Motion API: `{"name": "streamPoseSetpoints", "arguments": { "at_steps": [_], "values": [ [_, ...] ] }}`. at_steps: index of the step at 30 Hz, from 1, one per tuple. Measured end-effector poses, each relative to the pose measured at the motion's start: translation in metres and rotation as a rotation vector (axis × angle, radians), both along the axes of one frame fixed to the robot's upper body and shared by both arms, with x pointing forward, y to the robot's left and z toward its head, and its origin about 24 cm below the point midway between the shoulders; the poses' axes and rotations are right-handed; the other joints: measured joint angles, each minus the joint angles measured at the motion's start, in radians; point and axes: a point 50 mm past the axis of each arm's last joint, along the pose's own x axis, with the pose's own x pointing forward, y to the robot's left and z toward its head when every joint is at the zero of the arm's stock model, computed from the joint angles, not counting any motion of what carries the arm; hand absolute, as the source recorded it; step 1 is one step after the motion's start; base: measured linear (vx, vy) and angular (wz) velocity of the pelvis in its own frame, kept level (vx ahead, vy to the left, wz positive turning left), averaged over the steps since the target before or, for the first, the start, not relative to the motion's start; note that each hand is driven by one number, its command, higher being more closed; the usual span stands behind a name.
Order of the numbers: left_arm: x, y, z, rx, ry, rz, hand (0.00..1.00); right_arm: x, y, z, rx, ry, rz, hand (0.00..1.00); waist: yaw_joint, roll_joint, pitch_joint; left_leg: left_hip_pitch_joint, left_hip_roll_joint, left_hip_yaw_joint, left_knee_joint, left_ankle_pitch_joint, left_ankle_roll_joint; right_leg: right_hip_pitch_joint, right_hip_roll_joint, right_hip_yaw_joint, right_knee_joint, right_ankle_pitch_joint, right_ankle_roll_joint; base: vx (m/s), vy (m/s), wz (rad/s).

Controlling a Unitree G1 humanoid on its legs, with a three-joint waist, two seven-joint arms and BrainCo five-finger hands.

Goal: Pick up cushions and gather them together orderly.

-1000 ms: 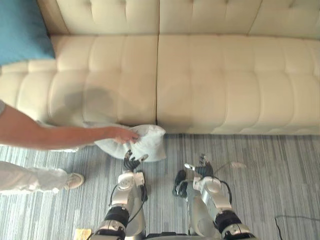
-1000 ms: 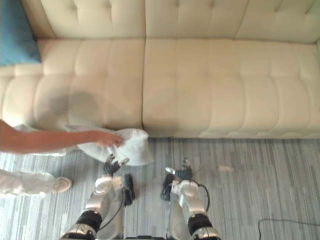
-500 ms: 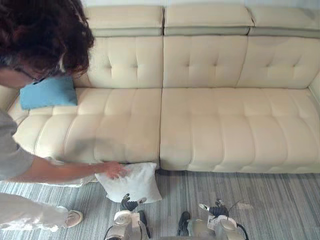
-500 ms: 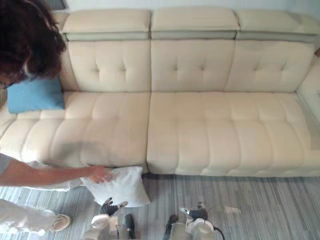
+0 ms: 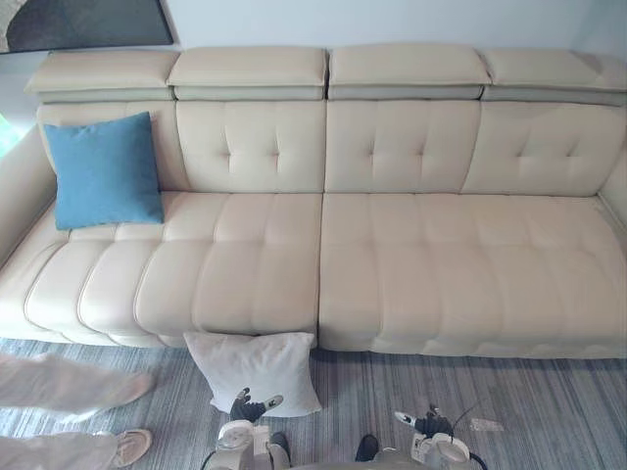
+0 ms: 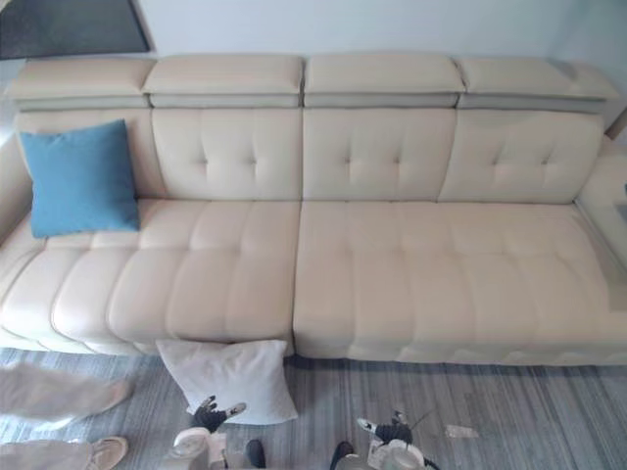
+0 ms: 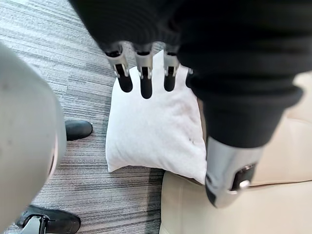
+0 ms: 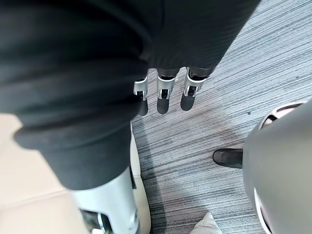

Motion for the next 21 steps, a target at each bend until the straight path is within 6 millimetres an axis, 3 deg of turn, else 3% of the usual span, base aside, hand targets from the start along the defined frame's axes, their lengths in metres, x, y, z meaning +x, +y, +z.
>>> {"name": "streamPoseSetpoints", "arguments": {
  "at_steps": [5, 9, 13, 15, 16, 18, 21],
  "values": [
    [-0.004, 0.006, -0.001, 0.009, 0.012, 0.028, 0.00, -0.003, -0.002, -0.001, -0.005, 0.012, 0.002, 0.00, 0.002, 0.001, 0.002, 0.009, -0.010, -0.017, -0.020, -0.001, -0.004, 0.026, 0.003, 0.003, -0.055, 0.039, 0.004, -0.02, 0.010, -0.03],
    [-0.002, 0.006, 0.000, 0.009, 0.002, 0.030, 0.00, -0.001, -0.003, 0.000, -0.014, 0.008, 0.010, 0.00, 0.004, 0.005, 0.008, -0.034, -0.010, -0.041, 0.002, -0.002, -0.004, 0.003, -0.008, -0.035, -0.027, 0.020, 0.000, -0.01, 0.019, 0.26],
    [0.003, 0.007, 0.002, 0.015, -0.013, 0.022, 0.00, 0.011, -0.006, 0.004, -0.028, -0.021, 0.014, 0.00, 0.004, -0.001, 0.015, -0.129, 0.028, 0.047, 0.077, -0.019, 0.017, -0.105, -0.067, -0.087, 0.092, -0.015, -0.008, 0.03, 0.070, 0.33],
    [0.001, 0.007, 0.001, 0.015, -0.004, 0.021, 0.00, 0.013, -0.012, 0.006, -0.042, -0.023, 0.013, 0.00, -0.001, 0.001, 0.015, -0.106, 0.065, 0.086, 0.128, -0.054, 0.017, -0.109, -0.102, -0.093, 0.148, -0.039, 0.008, 0.11, 0.152, 0.28],
    [-0.001, 0.006, 0.000, 0.012, 0.004, 0.021, 0.00, 0.013, -0.017, 0.007, -0.056, -0.023, 0.013, 0.00, -0.007, 0.009, 0.011, -0.094, 0.096, 0.124, 0.156, -0.087, -0.001, -0.109, -0.123, -0.096, 0.177, -0.051, 0.027, 0.06, 0.241, 0.18],
    [-0.002, 0.010, 0.000, 0.020, 0.007, 0.023, 0.00, 0.014, -0.022, 0.008, -0.068, -0.026, 0.013, 0.00, -0.012, 0.008, 0.010, -0.091, 0.073, 0.147, 0.173, -0.108, -0.012, -0.105, -0.158, -0.091, 0.188, -0.045, 0.063, 0.05, 0.269, 0.10],
    [-0.009, 0.017, -0.002, 0.048, 0.036, -0.015, 0.00, 0.015, -0.013, 0.006, -0.040, -0.025, 0.012, 0.00, -0.023, -0.017, 0.000, -0.092, 0.003, 0.137, 0.158, -0.110, -0.011, -0.095, -0.215, -0.105, 0.160, -0.014, 0.104, 0.07, 0.223, 0.19]
  ]
}}
